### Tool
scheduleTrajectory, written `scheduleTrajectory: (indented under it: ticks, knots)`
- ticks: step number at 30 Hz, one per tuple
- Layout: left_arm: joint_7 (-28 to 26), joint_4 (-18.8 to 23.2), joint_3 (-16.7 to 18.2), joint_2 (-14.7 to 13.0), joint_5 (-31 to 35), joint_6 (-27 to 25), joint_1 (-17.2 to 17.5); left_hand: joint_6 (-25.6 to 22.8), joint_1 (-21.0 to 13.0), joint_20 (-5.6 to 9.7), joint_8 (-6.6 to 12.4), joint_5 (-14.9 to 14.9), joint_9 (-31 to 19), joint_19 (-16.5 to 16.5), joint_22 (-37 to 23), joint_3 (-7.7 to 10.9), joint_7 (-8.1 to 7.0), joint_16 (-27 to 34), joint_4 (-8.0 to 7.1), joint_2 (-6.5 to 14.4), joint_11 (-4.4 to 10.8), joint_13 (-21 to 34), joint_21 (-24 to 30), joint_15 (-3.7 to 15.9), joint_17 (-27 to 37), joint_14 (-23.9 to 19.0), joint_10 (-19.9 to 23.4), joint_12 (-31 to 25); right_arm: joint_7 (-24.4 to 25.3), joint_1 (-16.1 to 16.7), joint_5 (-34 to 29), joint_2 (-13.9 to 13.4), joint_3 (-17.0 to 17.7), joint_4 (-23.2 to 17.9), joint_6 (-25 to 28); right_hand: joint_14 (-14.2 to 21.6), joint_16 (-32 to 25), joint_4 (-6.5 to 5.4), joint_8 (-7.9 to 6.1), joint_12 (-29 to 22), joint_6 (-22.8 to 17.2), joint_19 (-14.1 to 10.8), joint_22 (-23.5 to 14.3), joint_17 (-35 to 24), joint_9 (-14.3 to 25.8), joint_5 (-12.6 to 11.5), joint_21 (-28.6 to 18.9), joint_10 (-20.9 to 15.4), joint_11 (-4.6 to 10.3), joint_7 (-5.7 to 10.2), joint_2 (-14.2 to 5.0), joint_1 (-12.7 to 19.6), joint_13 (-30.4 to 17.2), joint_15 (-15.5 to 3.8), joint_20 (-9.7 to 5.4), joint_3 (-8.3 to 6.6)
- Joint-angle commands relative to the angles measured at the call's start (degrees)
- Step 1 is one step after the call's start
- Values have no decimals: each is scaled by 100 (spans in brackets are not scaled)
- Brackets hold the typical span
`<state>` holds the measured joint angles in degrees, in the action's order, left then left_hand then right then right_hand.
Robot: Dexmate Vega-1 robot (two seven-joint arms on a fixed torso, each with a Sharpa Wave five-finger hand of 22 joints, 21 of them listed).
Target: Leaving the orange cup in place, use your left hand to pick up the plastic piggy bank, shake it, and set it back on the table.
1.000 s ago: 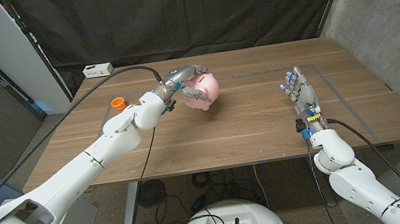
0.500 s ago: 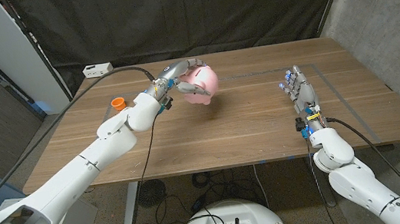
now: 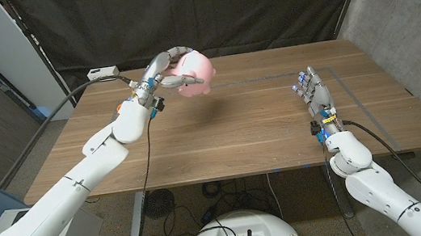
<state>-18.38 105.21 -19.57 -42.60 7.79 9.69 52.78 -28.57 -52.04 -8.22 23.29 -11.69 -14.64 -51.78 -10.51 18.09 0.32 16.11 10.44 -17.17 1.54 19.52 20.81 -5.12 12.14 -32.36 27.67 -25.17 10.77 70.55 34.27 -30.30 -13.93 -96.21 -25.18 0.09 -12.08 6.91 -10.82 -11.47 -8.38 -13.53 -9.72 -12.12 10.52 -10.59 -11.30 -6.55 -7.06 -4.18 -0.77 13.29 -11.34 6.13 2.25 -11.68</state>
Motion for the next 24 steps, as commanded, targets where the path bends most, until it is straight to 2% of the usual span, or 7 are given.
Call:
scheduleTrajectory:
  ticks: [1,7,16,19,24]
  knots:
    - [-936,81,1625,433,-1512,1214,1503,-579,-2483,199,-16,-21,-111,25,-24,680,536,7,-126,2539,-144,400,46,527,9,-585,367,-54,-501,-368,255,-65,-74,358,5,41,-25,41,-35,-51,-11,-34,-22,-30,24,11,-11,-17,-7,-14,-53,23,-10,7,8,-6]
    - [-1032,-151,2203,1105,-2296,2235,2077,-616,-2451,212,-17,-17,-104,18,-23,697,534,18,-140,2546,-152,414,54,540,13,-658,426,-62,-729,-495,401,-125,-104,513,74,45,-26,42,-36,-51,-14,-36,-22,-30,24,11,-10,-19,-8,-16,-53,24,-11,10,6,-4]
    - [-915,-640,2665,2258,-3294,3656,2526,-654,-2424,274,-26,-15,-94,33,-23,737,534,3,-142,2564,-125,439,58,566,19,-692,467,-52,-955,-648,546,-176,-130,684,142,49,-27,41,-34,-51,-11,-49,-21,-31,24,12,-13,-22,-11,-18,-56,21,-12,6,-14,-2]
    - [-791,-783,2705,2493,-3561,3867,2579,-662,-2410,280,-29,-14,-91,31,-24,747,527,-3,-149,2573,-112,445,62,578,22,-694,460,-42,-973,-663,577,-193,-133,702,180,59,-30,41,-34,-51,-10,-60,-21,-32,24,13,-16,-24,-11,-17,-58,21,-13,-2,-20,-1]
    - [-665,-873,2713,2651,-3599,3856,2552,-677,-2397,281,-35,-14,-86,33,-24,765,525,-10,-148,2576,-70,454,66,616,23,-709,472,-33,-1023,-680,599,-211,-139,757,181,68,-32,42,-35,-54,-13,-82,-21,-32,24,13,-22,-34,-19,-23,-61,23,-13,-15,-23,0]
